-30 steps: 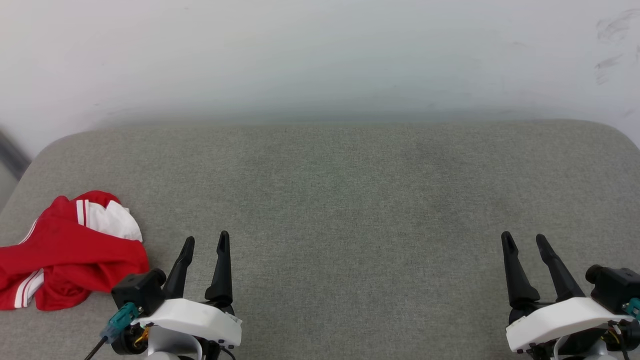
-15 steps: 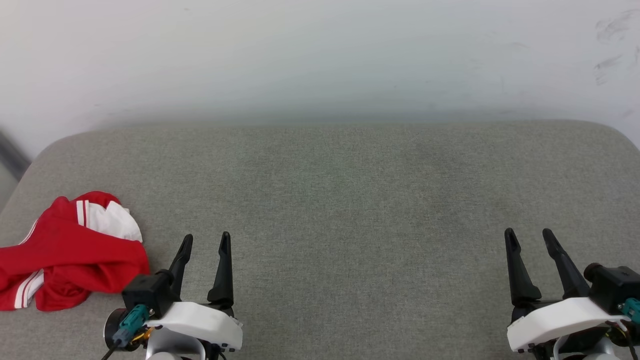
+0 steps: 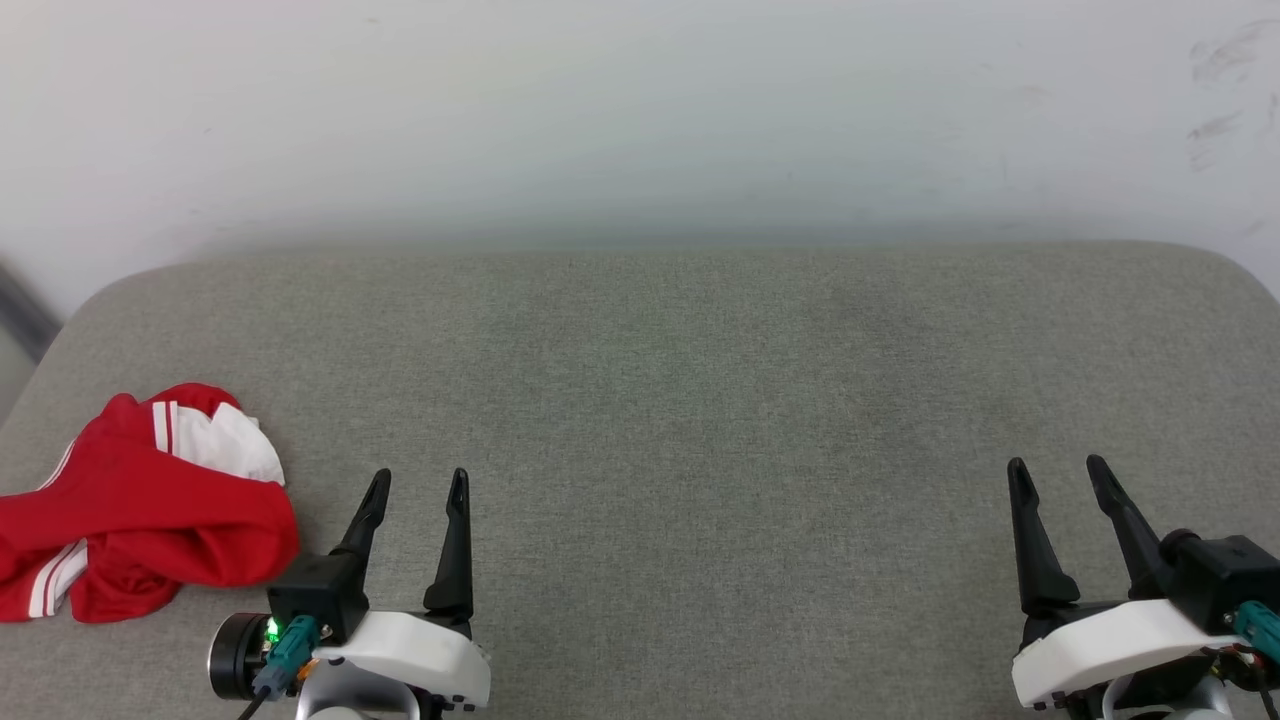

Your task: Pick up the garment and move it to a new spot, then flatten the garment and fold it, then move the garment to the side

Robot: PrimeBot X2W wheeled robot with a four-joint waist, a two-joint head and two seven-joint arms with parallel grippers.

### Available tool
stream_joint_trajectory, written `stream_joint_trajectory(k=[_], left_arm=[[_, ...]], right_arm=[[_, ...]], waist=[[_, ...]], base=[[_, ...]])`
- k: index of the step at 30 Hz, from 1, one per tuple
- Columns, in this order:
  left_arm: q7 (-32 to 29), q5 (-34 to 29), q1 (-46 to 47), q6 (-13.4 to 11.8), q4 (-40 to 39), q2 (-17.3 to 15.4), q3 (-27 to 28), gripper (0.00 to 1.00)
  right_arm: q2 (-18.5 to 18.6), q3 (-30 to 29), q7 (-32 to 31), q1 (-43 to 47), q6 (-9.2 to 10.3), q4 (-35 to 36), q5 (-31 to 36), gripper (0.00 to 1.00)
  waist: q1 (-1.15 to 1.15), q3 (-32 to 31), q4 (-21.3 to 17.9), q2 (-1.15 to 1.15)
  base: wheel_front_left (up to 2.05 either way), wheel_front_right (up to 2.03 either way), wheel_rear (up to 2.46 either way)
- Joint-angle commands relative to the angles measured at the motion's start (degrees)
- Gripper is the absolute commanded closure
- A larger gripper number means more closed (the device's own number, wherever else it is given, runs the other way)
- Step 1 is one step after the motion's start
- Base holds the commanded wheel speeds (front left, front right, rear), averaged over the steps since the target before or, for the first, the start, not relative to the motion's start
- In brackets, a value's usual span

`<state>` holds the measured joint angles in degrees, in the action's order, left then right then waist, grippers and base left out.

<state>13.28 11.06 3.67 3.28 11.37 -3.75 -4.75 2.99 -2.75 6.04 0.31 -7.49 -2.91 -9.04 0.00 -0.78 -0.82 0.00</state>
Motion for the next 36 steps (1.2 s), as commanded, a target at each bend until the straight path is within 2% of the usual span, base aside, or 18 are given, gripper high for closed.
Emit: stream_joint_trajectory(k=[1,13,18,24,36], left_arm=[[0.37,-1.04,-0.17,-0.26,-0.06,-0.09,0.01,0.00],[1.65,-4.61,0.26,-0.27,0.97,0.22,0.02,0.00],[2.06,-5.20,0.66,-0.36,1.18,0.38,0.05,0.00],[1.93,-3.25,1.23,-0.13,1.87,0.63,0.57,0.00],[1.93,-2.69,1.65,-0.77,2.43,0.43,3.22,0.00]], right_arm=[[-0.15,0.03,0.41,0.57,0.00,0.49,0.71,0.00],[-0.17,0.35,1.56,0.73,0.00,-0.03,4.11,0.00],[-0.18,0.39,1.90,0.91,0.01,-0.06,4.90,0.00],[-0.18,0.82,1.59,0.81,0.01,-0.15,5.04,0.00],[-0.14,3.15,1.63,-1.46,0.01,-1.53,4.99,0.00]], waist=[[0.00,0.03,-0.04,0.00],[0.00,0.10,-0.05,0.00],[0.00,0.23,1.47,0.00],[0.00,0.52,5.66,0.00],[0.00,0.85,17.16,0.00]], base=[[0.00,0.00,0.00],[0.00,0.00,0.00],[0.00,0.00,0.00],[0.00,0.00,0.00],[0.00,0.00,0.00]])
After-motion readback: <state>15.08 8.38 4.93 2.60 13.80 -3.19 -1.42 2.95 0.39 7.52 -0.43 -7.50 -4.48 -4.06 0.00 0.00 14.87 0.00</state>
